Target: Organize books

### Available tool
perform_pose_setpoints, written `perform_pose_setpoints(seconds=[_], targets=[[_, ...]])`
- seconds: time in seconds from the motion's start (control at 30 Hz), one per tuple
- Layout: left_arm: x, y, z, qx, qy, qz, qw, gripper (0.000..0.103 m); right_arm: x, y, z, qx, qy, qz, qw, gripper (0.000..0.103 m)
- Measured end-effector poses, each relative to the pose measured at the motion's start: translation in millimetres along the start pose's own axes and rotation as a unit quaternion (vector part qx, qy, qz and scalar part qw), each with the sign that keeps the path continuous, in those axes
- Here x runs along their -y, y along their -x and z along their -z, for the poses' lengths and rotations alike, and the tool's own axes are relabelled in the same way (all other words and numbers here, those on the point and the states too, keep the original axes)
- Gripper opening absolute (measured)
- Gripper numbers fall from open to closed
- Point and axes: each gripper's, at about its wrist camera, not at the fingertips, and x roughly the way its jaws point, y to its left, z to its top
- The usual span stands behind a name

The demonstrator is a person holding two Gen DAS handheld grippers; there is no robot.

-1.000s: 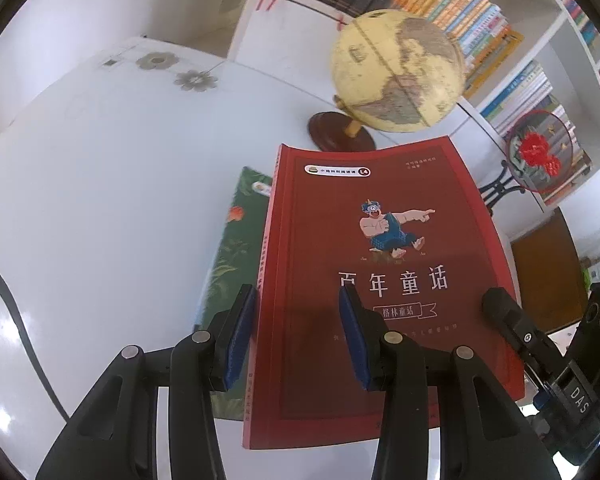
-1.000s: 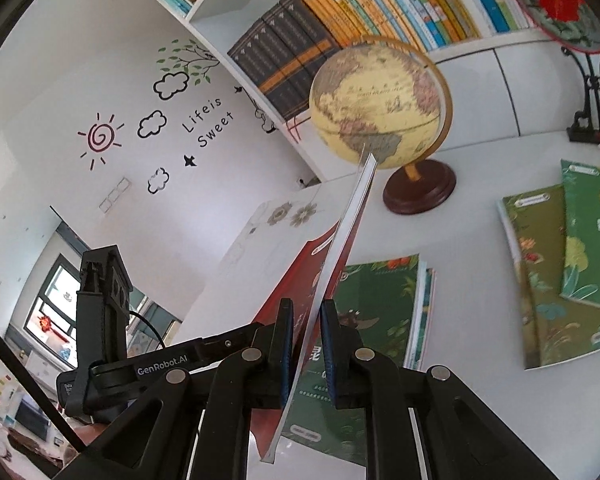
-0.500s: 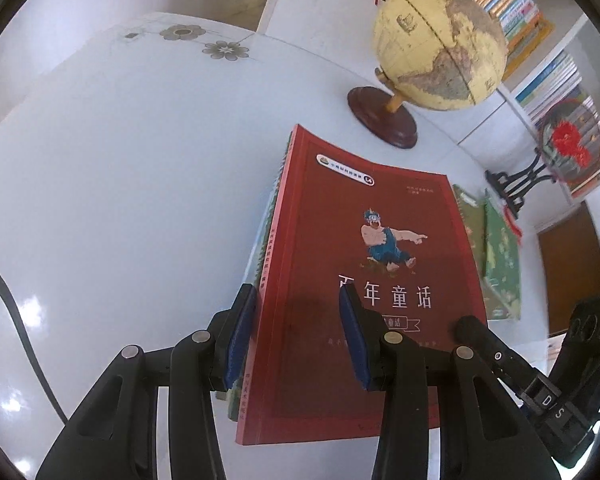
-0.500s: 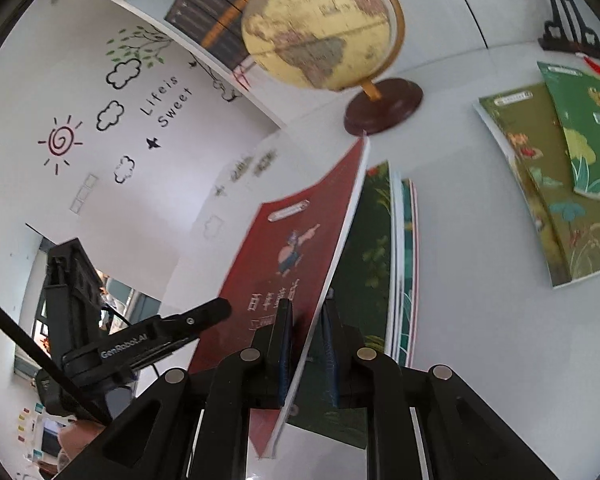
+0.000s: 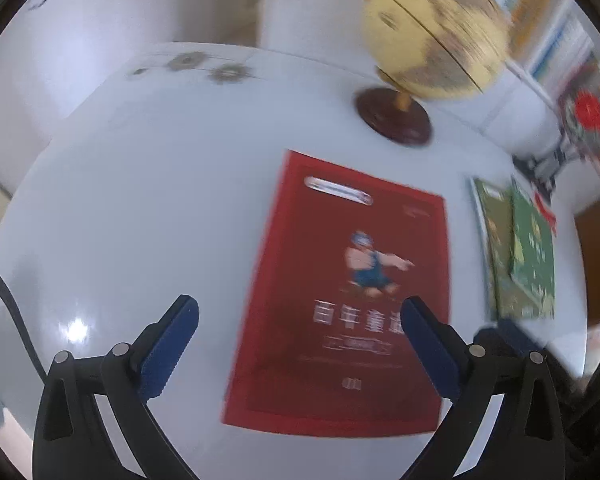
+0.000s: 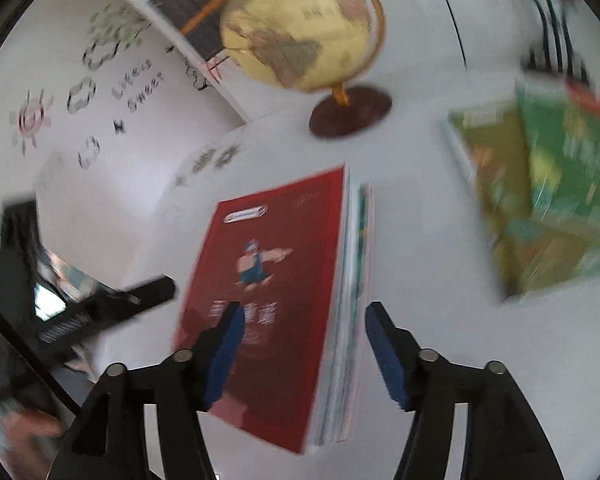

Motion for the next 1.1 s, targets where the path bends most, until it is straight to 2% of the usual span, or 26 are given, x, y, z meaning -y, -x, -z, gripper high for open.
perform_pose_setpoints(seconds=[0.07, 0.17, 0.3, 0.37, 0.47, 0.67, 0.8, 0.93, 1.1], targets=[[17.3, -6.8, -3.3, -0.022, -0.025, 0.000, 0.9995, 0.101, 1.2, 7.2, -6.9, 0.004, 0.051, 0.036, 0.998, 0.063], [45.4, -16.5, -4.0, -0.036, -0.053, -0.001, 0.9979, 0.101, 17.1, 20.1, -11.9, 0.018, 0.089, 0.086, 0.992, 0.063], [77.9, -22.9, -2.2, -0.040, -0.078, 0.009, 0.9961, 0.101, 53.1, 44.0, -13.1, 0.045, 0.088, 0.152, 0.983, 0.063], [95.5, -25.5, -1.7, -0.041, -0.092, 0.015, 0.9948, 0.101, 75.4, 58.9, -12.2, 0.055, 0.096, 0.200, 0.974, 0.063], [120.7, -30.4, -1.8, -0.043, -0.111, 0.021, 0.9926, 0.101, 104.1, 72.9, -13.1, 0.053, 0.090, 0.228, 0.968, 0.063], [165.8, -40.8, -0.7, -0.052, -0.129, 0.028, 0.9899, 0.101, 173.9, 107.6, -12.1, 0.071, -0.021, 0.186, 0.980, 0.064], [199.2, -52.3, 0.1, -0.058, -0.139, 0.036, 0.9880, 0.101, 203.6, 117.7, -10.8, 0.075, -0.069, 0.160, 0.982, 0.064], [231.2, -65.4, -1.0, -0.057, -0.152, 0.042, 0.9858, 0.101, 226.2, 118.0, -16.1, 0.077, -0.089, 0.145, 0.982, 0.064], [267.0, -82.1, -12.6, -0.022, -0.161, 0.060, 0.9849, 0.101, 254.3, 113.9, -29.0, 0.084, -0.104, 0.125, 0.983, 0.064]])
